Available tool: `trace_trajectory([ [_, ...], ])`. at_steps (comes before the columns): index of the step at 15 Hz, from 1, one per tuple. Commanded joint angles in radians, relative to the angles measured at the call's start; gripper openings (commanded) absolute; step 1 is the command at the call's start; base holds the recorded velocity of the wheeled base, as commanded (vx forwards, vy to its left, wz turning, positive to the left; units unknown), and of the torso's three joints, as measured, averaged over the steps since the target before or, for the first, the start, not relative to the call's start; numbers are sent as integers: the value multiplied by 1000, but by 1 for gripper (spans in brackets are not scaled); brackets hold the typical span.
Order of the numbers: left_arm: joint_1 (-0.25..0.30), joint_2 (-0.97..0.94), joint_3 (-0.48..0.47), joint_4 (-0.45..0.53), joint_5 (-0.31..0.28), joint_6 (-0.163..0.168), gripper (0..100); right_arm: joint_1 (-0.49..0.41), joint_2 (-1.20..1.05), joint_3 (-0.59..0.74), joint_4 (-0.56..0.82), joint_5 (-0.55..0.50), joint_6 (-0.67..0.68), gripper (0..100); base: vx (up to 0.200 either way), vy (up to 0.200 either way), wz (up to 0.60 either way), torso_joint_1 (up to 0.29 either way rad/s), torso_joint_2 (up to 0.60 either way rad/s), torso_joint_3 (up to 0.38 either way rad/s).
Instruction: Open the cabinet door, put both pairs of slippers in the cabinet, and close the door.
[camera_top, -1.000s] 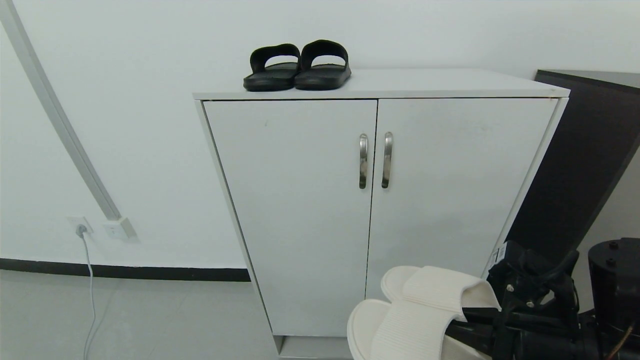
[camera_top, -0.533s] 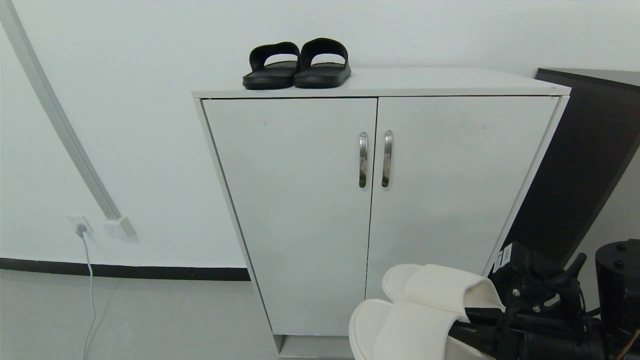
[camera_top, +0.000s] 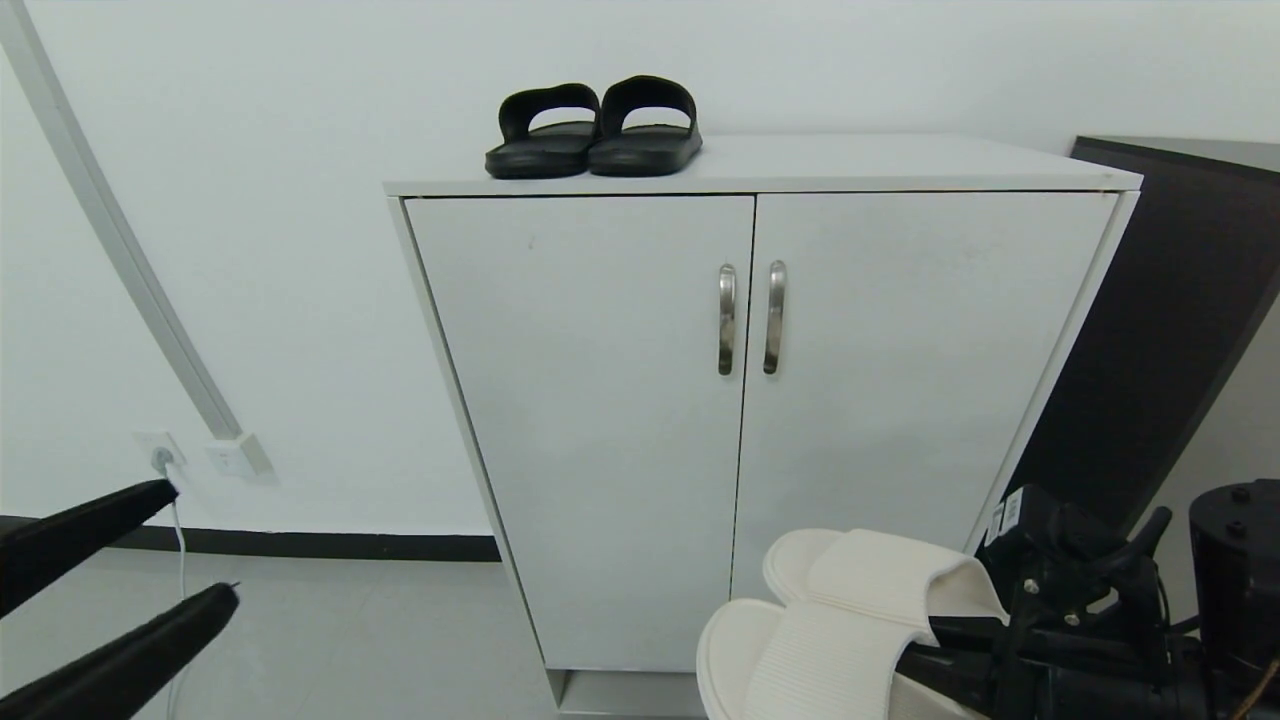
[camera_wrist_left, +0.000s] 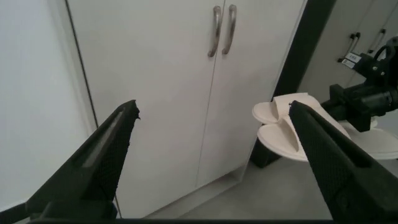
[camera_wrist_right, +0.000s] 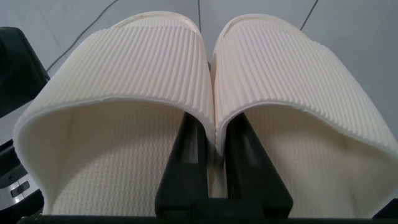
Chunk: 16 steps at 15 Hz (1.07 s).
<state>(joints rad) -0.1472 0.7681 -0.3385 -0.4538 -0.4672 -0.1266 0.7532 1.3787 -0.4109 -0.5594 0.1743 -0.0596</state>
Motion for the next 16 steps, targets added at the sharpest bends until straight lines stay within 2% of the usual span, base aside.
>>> trace_trajectory([
  [1, -71, 166, -34, -60, 1, -2, 100, 0, 3, 3, -1, -1, 0, 0, 0, 0, 0, 0, 0, 0],
  [3, -104, 194, -48, -63, 1, -4, 100, -2, 5, 3, -1, -1, 3, 0, 0, 0, 0, 0, 0, 0],
  [6, -213, 269, -125, -63, 2, -5, 100, -5, -4, 3, -1, -1, 3, 0, 0, 0, 0, 0, 0, 0],
  [10, -325, 448, -277, -74, 2, -11, 100, -8, -4, 3, -1, -6, 0, 0, 0, 0, 0, 0, 0, 0],
  [16, -454, 708, -513, -75, 1, -13, 100, -9, -3, 3, -1, -10, -3, 0, 0, 0, 0, 0, 0, 0],
])
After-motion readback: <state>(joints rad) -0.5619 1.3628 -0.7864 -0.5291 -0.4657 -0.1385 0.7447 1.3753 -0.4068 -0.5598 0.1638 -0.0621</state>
